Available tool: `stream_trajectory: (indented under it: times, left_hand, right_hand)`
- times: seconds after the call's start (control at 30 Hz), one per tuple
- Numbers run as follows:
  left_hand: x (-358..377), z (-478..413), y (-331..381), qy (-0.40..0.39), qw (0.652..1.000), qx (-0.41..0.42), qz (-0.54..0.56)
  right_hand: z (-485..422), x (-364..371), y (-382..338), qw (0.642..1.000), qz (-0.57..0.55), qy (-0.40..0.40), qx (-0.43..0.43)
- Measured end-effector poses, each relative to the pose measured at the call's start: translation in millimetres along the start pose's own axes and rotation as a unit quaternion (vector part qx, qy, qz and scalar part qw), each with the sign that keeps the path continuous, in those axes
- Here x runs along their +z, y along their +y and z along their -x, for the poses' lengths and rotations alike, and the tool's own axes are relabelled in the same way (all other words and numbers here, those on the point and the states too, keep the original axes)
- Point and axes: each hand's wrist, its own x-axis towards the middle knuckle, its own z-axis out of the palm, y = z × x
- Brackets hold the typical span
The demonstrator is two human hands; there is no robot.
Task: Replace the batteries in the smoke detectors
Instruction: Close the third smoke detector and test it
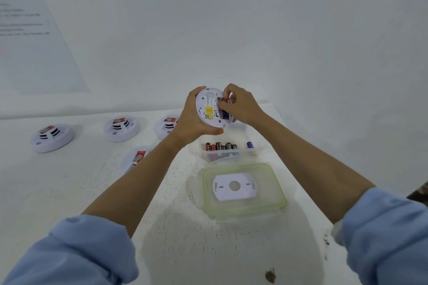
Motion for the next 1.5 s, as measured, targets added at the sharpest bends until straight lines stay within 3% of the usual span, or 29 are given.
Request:
stream_trajectory:
  times: [0.23,0.37,0.47,0.5,0.57,0.63,0.7,0.8,0.93,1.0,1.1,1.27,1.5]
  left_hand:
    - [1,-1,-2,0.0,1.0,0.001,0.008]
    - [-2,-4,-1,0.012,1.0,-0.007,0.025]
    - [-9,-4,-4,0.019,1.0,-0.011,0.013]
    - [-12,-4,-7,0.022,1.0,-0.014,0.011]
    - [-15,-3,-11,0.029,0.999,-0.016,0.009]
    - [-17,-4,-13,0.037,0.999,-0.017,0.008]
    - [-18,-7,-14,0.039,0.999,-0.019,0.005]
    - [-21,-12,-16,0.043,0.999,-0.021,0.0]
    - [-25,-21,-21,0.049,0.999,-0.023,0.001]
    - [-26,-25,-25,0.047,0.998,-0.031,0.005]
    - [-26,-30,-30,0.046,0.998,-0.041,0.014]
    - [-26,-33,-36,0.045,0.998,-0.042,0.016]
    - [-28,-32,-38,0.046,0.998,-0.041,0.005]
  right_hand:
    - [-2,0,3,0.993,0.085,0.048,-0.06]
    - [1,3,-1,0.988,-0.019,0.142,-0.064]
    - [-5,-13,3,0.973,-0.094,0.21,0.02]
    - [-7,-19,6,0.982,-0.05,0.171,0.056]
    - [-7,-24,12,0.981,0.142,-0.011,0.131]
    - [-2,-16,18,0.924,0.294,-0.166,0.18]
    - [-1,-7,23,0.9,0.303,-0.236,0.207]
    - [-15,-8,25,0.905,0.304,-0.226,0.194]
    - [-55,-3,36,0.937,0.319,-0.087,0.114]
    - [-67,6,42,0.926,0.349,-0.115,0.09]
    - [-79,18,52,0.877,0.421,-0.211,0.096]
    - [-87,25,59,0.84,0.47,-0.262,0.073]
    - [-92,24,71,0.905,0.328,-0.26,0.075]
